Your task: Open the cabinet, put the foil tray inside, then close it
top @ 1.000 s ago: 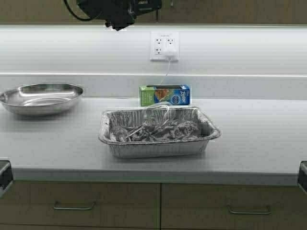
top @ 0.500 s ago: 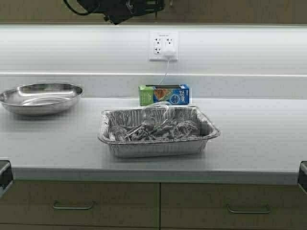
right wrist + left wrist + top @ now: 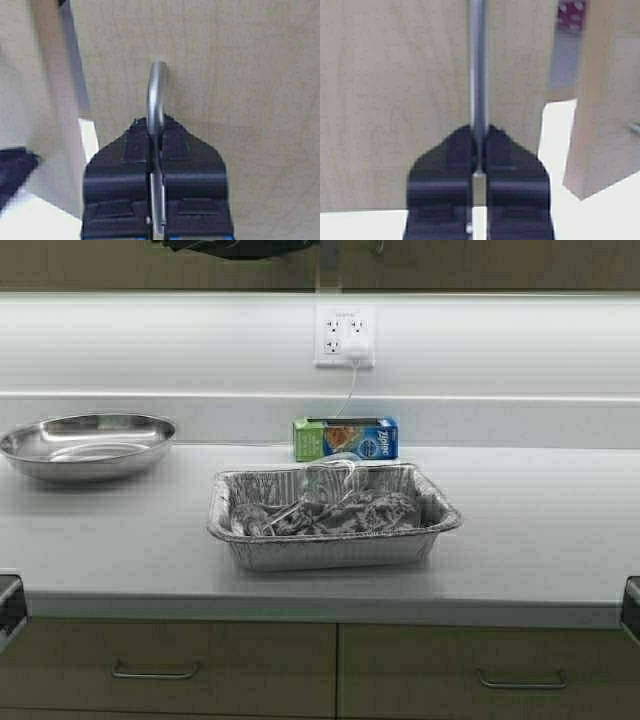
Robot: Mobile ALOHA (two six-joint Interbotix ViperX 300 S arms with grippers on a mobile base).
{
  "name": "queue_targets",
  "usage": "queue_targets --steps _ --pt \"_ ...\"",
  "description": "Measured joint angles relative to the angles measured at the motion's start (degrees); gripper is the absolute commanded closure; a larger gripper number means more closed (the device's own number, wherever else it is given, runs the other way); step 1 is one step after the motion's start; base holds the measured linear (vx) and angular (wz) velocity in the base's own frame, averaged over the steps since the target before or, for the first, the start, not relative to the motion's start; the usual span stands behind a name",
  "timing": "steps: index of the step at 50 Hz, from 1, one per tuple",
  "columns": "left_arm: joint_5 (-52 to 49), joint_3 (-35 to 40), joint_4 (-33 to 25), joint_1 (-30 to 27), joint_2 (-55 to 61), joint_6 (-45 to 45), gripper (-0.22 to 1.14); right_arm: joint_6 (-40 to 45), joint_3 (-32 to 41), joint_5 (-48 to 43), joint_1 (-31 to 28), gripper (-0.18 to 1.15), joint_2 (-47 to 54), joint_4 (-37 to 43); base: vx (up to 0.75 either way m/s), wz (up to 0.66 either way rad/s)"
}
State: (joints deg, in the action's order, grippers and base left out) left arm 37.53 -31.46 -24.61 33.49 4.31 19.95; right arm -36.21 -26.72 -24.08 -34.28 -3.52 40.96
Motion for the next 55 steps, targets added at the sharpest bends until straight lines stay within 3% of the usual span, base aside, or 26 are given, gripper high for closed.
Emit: queue_targets --steps 20,34,44,47,50,55 --pt "-9.1 -15.6 1.2 -3.5 -18.5 -0.1 0.88 0.4 -12.0 8.5 2.6 0.9 -13.7 -3.3 -0.07 -0.01" --pt "-16.4 -19.3 2.7 -10.0 -27.2 -0.4 0.88 0.7 -17.5 11.6 7.6 0.9 -21.4 -5.1 -0.13 -0.02" --pt "-17.1 -20.8 2.7 -11.7 -29.6 -0.8 0.87 1.2 -18.2 13.6 11.0 0.88 -22.6 -6.6 -0.14 -0.03" --pt "-17.1 -21.2 2.7 -12.5 -29.9 -1.0 0.84 1.4 -18.1 13.6 11.9 0.82 -22.5 -7.0 -0.1 -0.01" --pt "-16.4 -21.3 2.7 -13.0 -29.9 -1.0 0.74 1.6 -18.1 13.7 12.2 0.63 -22.4 -7.1 -0.08 0.0" --pt "-15.6 -21.8 4.2 -13.4 -29.9 -1.0 0.29 1.8 -17.9 15.1 12.7 0.14 -22.4 -7.5 -0.06 0.0"
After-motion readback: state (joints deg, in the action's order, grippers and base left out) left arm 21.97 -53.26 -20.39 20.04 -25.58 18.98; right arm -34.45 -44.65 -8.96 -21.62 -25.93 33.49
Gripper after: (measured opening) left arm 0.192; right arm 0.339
